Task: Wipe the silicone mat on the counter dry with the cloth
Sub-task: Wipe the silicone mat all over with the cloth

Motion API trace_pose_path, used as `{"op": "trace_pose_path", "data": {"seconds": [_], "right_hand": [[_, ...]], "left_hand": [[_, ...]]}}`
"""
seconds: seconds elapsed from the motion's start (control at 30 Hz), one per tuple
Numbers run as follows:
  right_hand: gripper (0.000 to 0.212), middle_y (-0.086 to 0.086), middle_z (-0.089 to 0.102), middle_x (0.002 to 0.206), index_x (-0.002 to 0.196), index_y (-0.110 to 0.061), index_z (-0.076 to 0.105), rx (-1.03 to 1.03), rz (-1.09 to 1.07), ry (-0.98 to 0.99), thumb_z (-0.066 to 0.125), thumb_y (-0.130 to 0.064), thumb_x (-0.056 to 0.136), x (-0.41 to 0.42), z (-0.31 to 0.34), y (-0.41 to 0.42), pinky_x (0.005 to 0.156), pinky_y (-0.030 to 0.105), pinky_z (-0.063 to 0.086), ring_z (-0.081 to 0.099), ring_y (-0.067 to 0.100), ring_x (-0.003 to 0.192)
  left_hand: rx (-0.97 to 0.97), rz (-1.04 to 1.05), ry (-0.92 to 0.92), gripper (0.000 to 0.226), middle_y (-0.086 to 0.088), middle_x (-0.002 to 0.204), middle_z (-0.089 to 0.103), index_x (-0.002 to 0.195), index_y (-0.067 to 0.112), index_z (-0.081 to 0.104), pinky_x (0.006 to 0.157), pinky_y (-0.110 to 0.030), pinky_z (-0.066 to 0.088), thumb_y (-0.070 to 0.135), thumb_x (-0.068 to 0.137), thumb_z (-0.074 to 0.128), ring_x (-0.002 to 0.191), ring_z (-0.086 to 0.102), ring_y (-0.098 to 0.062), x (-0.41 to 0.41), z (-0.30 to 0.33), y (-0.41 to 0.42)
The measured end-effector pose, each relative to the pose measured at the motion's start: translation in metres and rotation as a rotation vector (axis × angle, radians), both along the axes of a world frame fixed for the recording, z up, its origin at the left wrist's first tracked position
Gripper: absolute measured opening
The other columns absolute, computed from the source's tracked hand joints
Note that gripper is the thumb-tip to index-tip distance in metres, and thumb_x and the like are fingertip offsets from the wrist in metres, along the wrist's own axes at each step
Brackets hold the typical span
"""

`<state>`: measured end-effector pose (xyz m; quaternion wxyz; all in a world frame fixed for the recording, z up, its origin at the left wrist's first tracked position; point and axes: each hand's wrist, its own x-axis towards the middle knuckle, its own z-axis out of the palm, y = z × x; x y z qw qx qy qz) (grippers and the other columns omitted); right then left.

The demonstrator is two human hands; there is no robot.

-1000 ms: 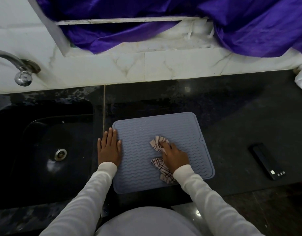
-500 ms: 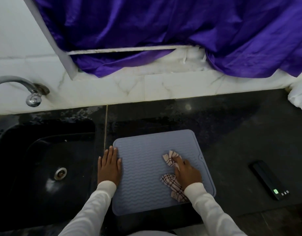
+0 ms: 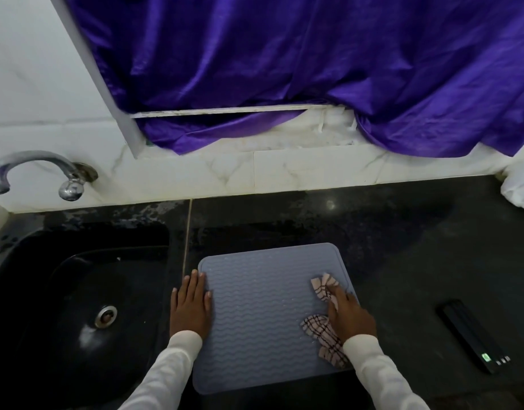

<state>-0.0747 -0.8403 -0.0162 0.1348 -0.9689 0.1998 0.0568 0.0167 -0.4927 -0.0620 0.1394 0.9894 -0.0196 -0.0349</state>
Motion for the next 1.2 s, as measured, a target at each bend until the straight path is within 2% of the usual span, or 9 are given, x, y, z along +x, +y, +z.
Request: {"op": "trace_pose_path", "data": {"seconds": [0.17, 0.27, 0.33, 0.4, 0.53, 0.73, 0.97, 1.13, 1.2], "right_hand": [[0.044, 0.006, 0.059, 0.124, 0.138, -0.03, 0.046, 0.035, 0.052, -0.088, 0.045, -0.038, 0.094, 0.009, 0.012, 0.004, 0.077, 0.038, 0.051, 0.064, 0.029, 0.097], [0.046, 0.008, 0.067, 0.114, 0.127, -0.027, 0.058, 0.09, 0.233, -0.217, 0.046, -0.038, 0.084, 0.011, 0.014, 0.039, 0.059, 0.038, 0.054, 0.068, 0.032, 0.075], [0.045, 0.001, 0.066, 0.116, 0.125, -0.03, 0.059, 0.112, 0.378, -0.222, 0.049, -0.037, 0.081, 0.009, 0.015, 0.077, 0.058, 0.035, 0.055, 0.069, 0.027, 0.075], [0.041, -0.007, 0.069, 0.104, 0.112, -0.036, 0.064, 0.117, 0.507, -0.243, 0.047, -0.042, 0.075, 0.009, 0.017, 0.115, 0.05, 0.025, 0.052, 0.068, 0.017, 0.066], [0.04, -0.015, 0.069, 0.093, 0.102, -0.039, 0.068, 0.064, 0.685, -0.096, 0.044, -0.05, 0.072, 0.002, 0.008, 0.162, 0.045, 0.018, 0.047, 0.065, 0.005, 0.059], [0.043, -0.007, 0.066, 0.087, 0.11, -0.042, 0.062, 0.051, 0.637, 0.082, 0.048, -0.051, 0.07, 0.002, -0.02, 0.154, 0.038, 0.023, 0.045, 0.06, 0.014, 0.047], [0.043, -0.002, 0.067, 0.08, 0.097, -0.033, 0.068, 0.038, 0.513, 0.034, 0.073, -0.043, 0.056, 0.007, -0.008, 0.121, 0.034, 0.025, 0.041, 0.058, 0.019, 0.042], [0.038, 0.0, 0.067, 0.08, 0.109, -0.033, 0.054, 0.055, 0.38, 0.012, 0.046, -0.045, 0.074, 0.007, -0.016, 0.078, 0.033, 0.028, 0.043, 0.059, 0.019, 0.043], [0.043, 0.002, 0.067, 0.09, 0.119, -0.033, 0.05, 0.049, 0.352, 0.035, 0.039, -0.048, 0.081, 0.003, -0.008, 0.068, 0.043, 0.033, 0.049, 0.064, 0.021, 0.055]], "left_hand": [[-0.002, 0.007, -0.018, 0.067, 0.007, 0.16, 0.007, 0.154, 0.024, 0.007, 0.121, -0.041, 0.001, 0.052, 0.093, 0.001, 0.147, 0.004, -0.012, -0.001, 0.0, -0.002], [-0.016, 0.019, -0.028, 0.066, 0.005, 0.161, 0.012, 0.154, 0.023, 0.013, 0.121, -0.043, 0.004, 0.05, 0.095, 0.005, 0.148, 0.009, -0.014, -0.001, -0.003, -0.002], [-0.004, 0.015, -0.021, 0.067, 0.006, 0.161, 0.01, 0.155, 0.024, 0.012, 0.121, -0.042, 0.003, 0.051, 0.094, 0.004, 0.149, 0.009, -0.014, 0.0, -0.003, -0.002], [0.003, 0.011, -0.01, 0.068, 0.006, 0.161, 0.01, 0.155, 0.025, 0.012, 0.121, -0.041, 0.002, 0.051, 0.093, 0.003, 0.149, 0.009, -0.014, 0.001, -0.003, -0.002], [-0.007, 0.014, -0.021, 0.067, 0.002, 0.161, 0.019, 0.154, 0.023, 0.02, 0.12, -0.044, 0.007, 0.05, 0.094, 0.007, 0.148, 0.017, -0.018, 0.0, -0.001, -0.003], [-0.004, 0.019, -0.003, 0.067, 0.002, 0.161, 0.019, 0.154, 0.024, 0.019, 0.12, -0.044, 0.007, 0.051, 0.094, 0.008, 0.148, 0.016, -0.017, 0.001, -0.003, -0.001], [0.004, 0.009, 0.003, 0.07, 0.005, 0.162, 0.011, 0.155, 0.026, 0.011, 0.121, -0.041, 0.003, 0.054, 0.092, 0.002, 0.149, 0.009, -0.014, 0.001, 0.0, 0.0], [-0.001, 0.011, -0.007, 0.069, 0.006, 0.162, 0.013, 0.155, 0.026, 0.014, 0.121, -0.041, 0.003, 0.053, 0.093, 0.003, 0.149, 0.01, -0.014, -0.001, 0.0, -0.001], [-0.003, 0.009, -0.008, 0.069, 0.006, 0.162, 0.013, 0.155, 0.026, 0.015, 0.121, -0.04, 0.002, 0.053, 0.093, 0.003, 0.149, 0.01, -0.014, -0.001, 0.001, -0.002]]}}
